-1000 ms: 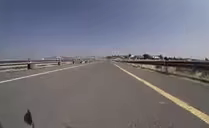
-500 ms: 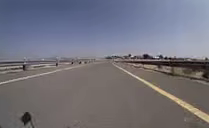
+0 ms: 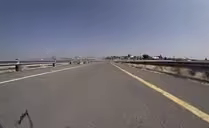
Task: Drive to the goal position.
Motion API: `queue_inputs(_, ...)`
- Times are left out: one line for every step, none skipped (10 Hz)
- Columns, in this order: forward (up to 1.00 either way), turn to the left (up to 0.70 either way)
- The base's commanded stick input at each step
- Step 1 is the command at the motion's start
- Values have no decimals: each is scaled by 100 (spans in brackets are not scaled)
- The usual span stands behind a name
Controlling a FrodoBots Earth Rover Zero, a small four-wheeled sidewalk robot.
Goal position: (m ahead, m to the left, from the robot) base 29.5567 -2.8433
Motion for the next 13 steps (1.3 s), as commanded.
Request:
queue_inputs(100,0)
queue_inputs(100,0)
queue_inputs(100,0)
queue_inputs(100,0)
queue_inputs(100,0)
queue_inputs(100,0)
queue_inputs(100,0)
queue_inputs(100,0)
queue_inputs(100,0)
queue_inputs(100,0)
queue_inputs(100,0)
queue_inputs(100,0)
queue_inputs(100,0)
